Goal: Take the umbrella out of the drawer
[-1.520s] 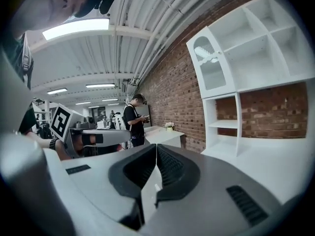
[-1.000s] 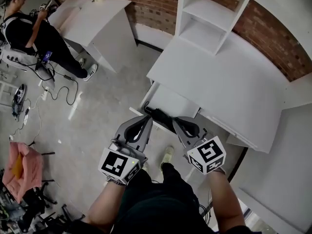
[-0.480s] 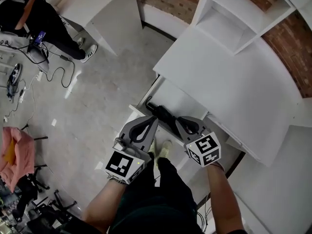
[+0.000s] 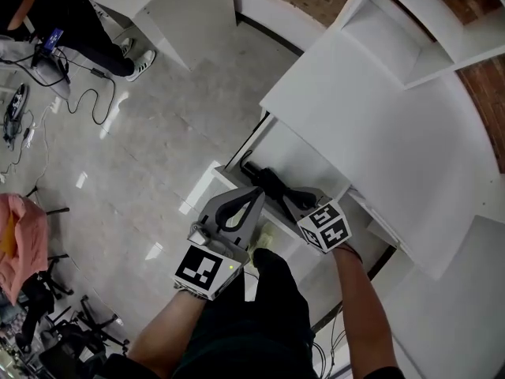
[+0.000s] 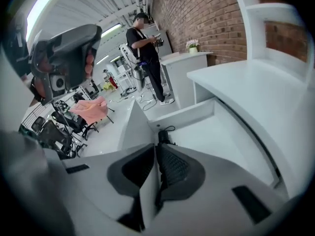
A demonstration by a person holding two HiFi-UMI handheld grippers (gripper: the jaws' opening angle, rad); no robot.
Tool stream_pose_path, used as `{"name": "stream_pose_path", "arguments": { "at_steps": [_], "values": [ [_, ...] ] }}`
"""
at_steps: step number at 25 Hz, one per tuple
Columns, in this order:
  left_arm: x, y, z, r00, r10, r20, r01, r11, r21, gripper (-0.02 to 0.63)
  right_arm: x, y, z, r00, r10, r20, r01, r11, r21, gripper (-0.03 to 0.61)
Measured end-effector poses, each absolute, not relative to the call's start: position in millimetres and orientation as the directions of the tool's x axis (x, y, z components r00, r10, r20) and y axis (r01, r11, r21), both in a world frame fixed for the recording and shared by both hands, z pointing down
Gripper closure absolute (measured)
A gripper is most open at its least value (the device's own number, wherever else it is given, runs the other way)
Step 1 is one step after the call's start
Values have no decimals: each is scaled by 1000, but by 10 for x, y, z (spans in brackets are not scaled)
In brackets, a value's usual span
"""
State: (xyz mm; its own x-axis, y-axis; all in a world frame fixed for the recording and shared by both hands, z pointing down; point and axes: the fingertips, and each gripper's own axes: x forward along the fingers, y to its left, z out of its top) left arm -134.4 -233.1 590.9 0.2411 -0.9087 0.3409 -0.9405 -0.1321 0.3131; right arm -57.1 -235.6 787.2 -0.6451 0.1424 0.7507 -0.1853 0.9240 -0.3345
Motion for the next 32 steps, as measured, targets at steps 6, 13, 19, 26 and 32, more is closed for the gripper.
{"name": "stream_pose_path", "arguments": {
  "at_steps": [6,13,19,26,32],
  "values": [
    [-1483,-2339,6117,241,-906,349,-936,-121,330,607,-626,-2347,8448,-529,214,821,-125,938,-324,479],
    [-1558,-2362,6264,244,-904,351,-930,-115,350,607,-613,-2244,8893,-403,282,871,-64,940,-334,410],
    [-1657,-2351,6354,230,-904,361,-930,-94,356,607,-620,-2203,9161,-314,304,899,-30,944,-329,368],
    [-1646,-2377,6361,241,-906,348,-925,-106,365,607,-632,-2128,9391,-230,308,923,0,949,-316,353],
    [-1686,-2356,6380,234,-906,352,-924,-95,370,607,-652,-2094,9480,-145,293,945,44,956,-289,333]
  ]
}}
